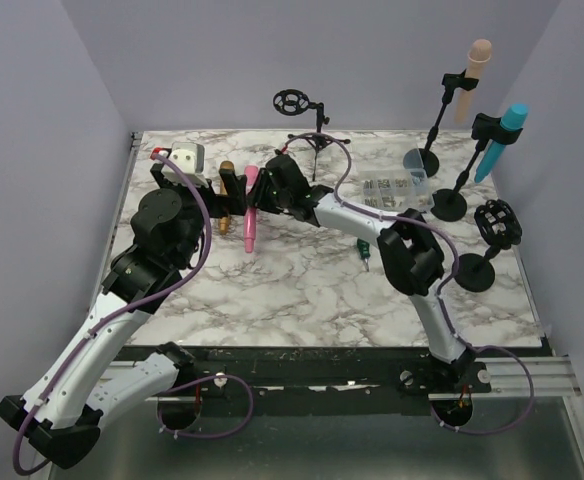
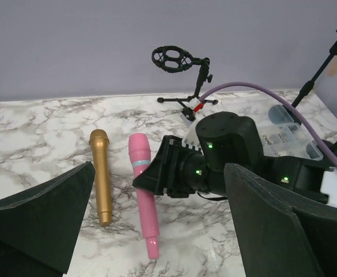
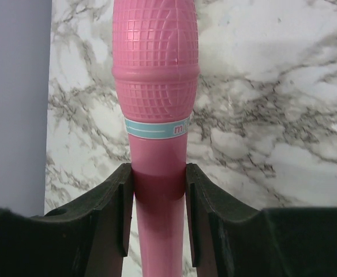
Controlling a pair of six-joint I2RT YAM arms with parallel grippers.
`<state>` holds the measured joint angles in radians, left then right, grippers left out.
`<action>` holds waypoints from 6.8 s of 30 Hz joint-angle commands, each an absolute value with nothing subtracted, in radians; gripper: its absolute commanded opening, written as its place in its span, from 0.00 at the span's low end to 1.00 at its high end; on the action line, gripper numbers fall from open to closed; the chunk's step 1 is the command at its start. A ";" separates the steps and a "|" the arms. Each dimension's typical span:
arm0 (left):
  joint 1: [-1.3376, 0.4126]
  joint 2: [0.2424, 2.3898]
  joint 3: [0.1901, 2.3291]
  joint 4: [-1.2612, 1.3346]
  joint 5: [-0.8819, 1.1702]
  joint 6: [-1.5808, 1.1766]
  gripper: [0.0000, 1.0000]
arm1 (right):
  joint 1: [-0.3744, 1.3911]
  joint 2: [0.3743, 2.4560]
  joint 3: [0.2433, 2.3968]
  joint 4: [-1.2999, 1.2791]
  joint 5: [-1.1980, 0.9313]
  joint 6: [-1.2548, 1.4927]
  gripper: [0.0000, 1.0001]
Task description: Remove the microphone from the stand
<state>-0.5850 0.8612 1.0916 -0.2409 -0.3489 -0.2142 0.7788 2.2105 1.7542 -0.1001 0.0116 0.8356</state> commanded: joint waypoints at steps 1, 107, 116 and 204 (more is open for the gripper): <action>-0.590 0.860 1.103 -0.236 -0.368 -0.201 0.99 | 0.773 2.351 1.927 -0.121 0.058 0.840 0.08; -0.563 0.876 1.119 -0.255 -0.299 -0.232 0.99 | 0.713 2.395 1.879 -0.127 0.041 0.821 0.91; -0.562 0.880 1.118 -0.253 -0.290 -0.239 0.99 | 0.713 1.919 1.531 -0.288 0.274 0.550 1.00; -0.590 0.956 1.127 -0.271 -0.238 -0.272 0.99 | 0.596 1.243 1.557 -0.950 0.881 0.088 0.01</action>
